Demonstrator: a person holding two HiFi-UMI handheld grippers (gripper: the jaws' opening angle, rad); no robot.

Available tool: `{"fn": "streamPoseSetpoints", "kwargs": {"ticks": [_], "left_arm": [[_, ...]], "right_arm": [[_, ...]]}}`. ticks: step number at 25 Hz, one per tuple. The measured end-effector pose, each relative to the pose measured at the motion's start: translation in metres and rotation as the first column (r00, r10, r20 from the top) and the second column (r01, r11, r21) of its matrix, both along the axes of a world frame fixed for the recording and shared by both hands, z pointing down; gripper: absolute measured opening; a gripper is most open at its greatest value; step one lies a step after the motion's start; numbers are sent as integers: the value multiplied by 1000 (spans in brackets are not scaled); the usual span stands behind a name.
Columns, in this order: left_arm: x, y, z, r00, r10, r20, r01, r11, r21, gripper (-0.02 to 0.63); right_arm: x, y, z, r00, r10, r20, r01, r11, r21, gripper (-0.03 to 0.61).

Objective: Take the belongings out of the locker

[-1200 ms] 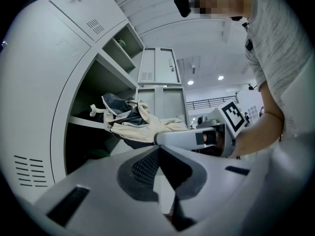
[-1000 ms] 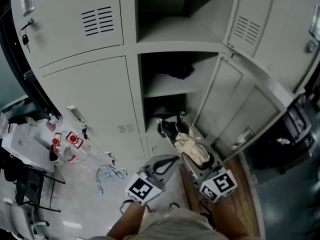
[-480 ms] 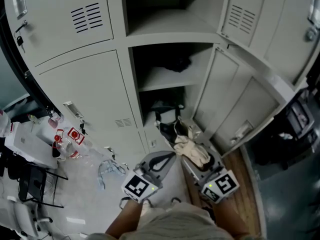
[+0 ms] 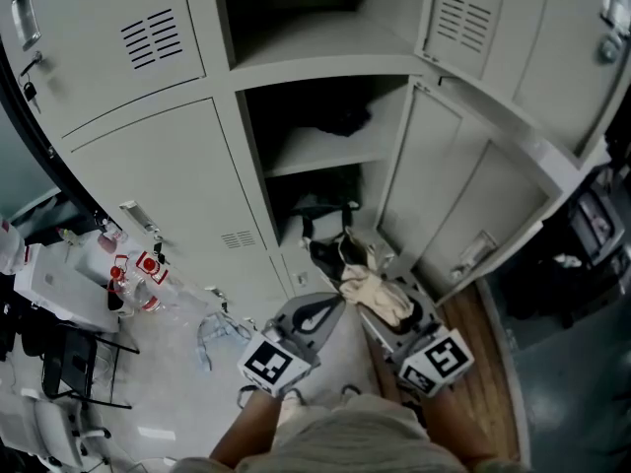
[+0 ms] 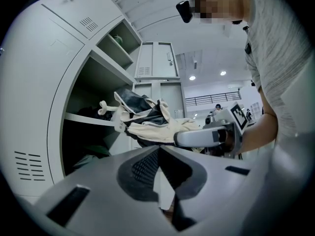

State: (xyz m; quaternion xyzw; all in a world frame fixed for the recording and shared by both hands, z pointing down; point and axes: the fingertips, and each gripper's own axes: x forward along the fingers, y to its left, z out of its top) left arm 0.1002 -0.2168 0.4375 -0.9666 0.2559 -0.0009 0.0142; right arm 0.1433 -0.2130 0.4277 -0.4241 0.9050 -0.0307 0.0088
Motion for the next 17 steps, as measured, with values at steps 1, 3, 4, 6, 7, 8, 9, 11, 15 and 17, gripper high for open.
{"fn": "streamPoseSetpoints", "kwargs": {"ticks": [1,3,4,6,7,8,9,11,15,17], "left_arm": [[1,0,0,1000,-1,2,1,1000,-1,3],[2,0,0,1000,-2,5,2,1000,1,3],[3,0,0,1000,-2,6,2,1000,3,3],[5,0,0,1000,-1,8,1,1000,5,3],[5,0,0,1000,-2,9,1,1000,5,3],[6,0,1,1000,-2,11,2,1000,4,3],[6,0,1,1000,-2,12,2,1000,4,3],[8,0,1,1000,-3,13,3,1000,5,3],[10,0,0,1000,-2,18,2,1000,5,3],[12,0,-1,1000,-1,18,1,1000,5,3]], "right_arm": [[1,0,0,1000,-5,-5,5,1000,8,227],[1,0,0,1000,-14,-5,14,1000,14,227],[0,1,0,1000,-18,-2,18,1000,13,227],[-1,3,1,1000,-24,7,24,1000,-5,227],[-1,3,2,1000,-26,7,27,1000,-13,227],[0,3,4,1000,-27,3,27,1000,-11,227],[2,2,4,1000,-26,0,26,1000,-3,227],[4,1,3,1000,-26,2,26,1000,12,227],[7,1,3,1000,-29,-1,29,1000,7,227],[9,2,4,999,-31,-4,31,1000,-1,227]]}}
